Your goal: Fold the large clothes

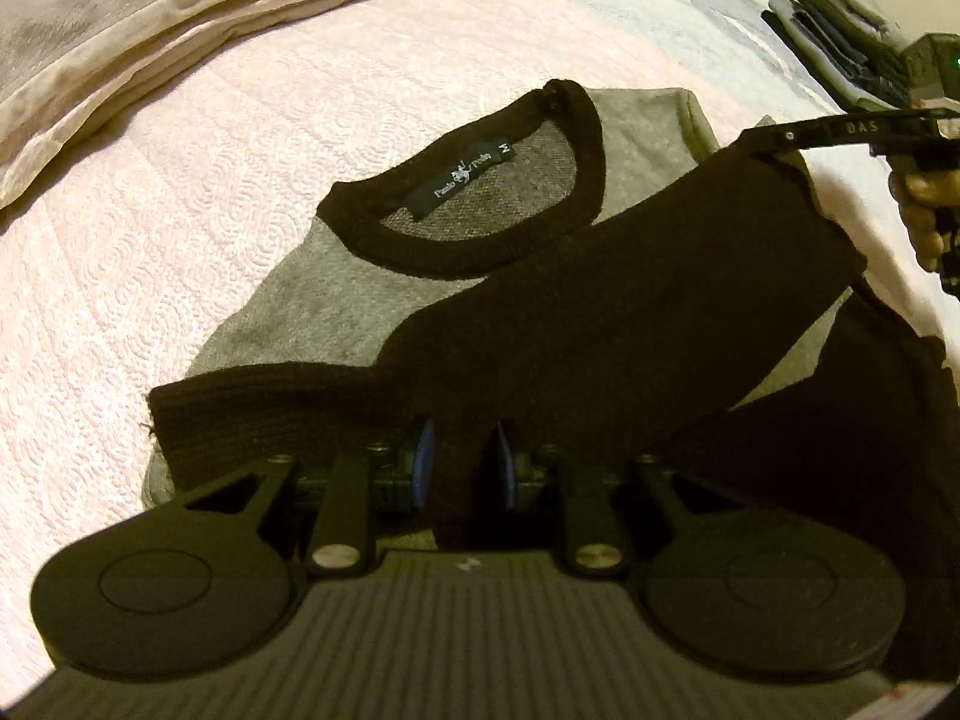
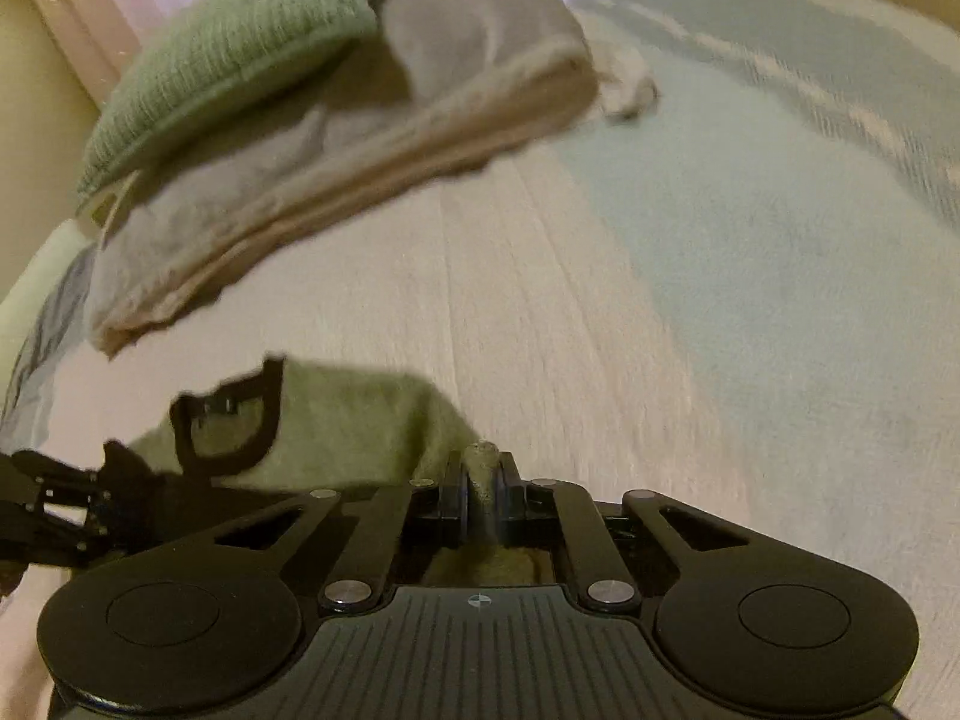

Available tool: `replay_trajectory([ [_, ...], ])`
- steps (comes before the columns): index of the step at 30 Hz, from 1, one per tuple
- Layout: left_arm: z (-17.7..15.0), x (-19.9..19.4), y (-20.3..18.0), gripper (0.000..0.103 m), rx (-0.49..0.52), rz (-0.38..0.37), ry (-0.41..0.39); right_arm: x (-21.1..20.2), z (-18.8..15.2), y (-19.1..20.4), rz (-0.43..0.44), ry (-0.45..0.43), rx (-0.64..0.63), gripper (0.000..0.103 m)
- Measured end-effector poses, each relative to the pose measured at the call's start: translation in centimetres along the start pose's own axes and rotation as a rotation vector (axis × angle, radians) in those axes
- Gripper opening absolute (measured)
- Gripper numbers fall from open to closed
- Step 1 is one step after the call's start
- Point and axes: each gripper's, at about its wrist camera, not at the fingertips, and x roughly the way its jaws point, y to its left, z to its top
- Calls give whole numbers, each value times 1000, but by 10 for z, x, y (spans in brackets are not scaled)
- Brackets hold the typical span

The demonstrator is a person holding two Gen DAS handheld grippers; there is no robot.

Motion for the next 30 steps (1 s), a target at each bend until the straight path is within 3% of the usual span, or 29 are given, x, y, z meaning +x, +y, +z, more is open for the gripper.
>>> replay_trajectory([
  [3,1,0,2,18,-7,-1,-3,-3,6,4,-25,-43,-31,5],
  [6,-1,-3,5,18,-23,-4,-12,-16,2,7,-74,-86,-12,12],
  [9,-4,-14,4,18,-41,3,-30,-41,-9,15,-41,-135,10,13],
  [12,-9,-25,2,18,-63,-15,-59,-47,-31,24,-4,-80,34,16],
  [15,-16,-13,2,18,-83,-17,-37,-24,-52,17,-20,84,38,22],
  [17,-18,-8,6,18,-114,-23,-47,-33,-59,12,-38,61,83,25],
  [19,-17,-18,5,18,-129,-7,-70,-58,-64,12,-42,14,124,48],
  [21,-20,-34,0,18,-117,7,-93,-86,-76,16,-46,7,159,55],
  [25,-39,-66,-20,18,-128,-9,-132,-118,-112,31,-86,95,156,55],
  [30,-71,-67,-60,20,-102,-32,-110,-119,-143,34,-96,143,199,51],
])
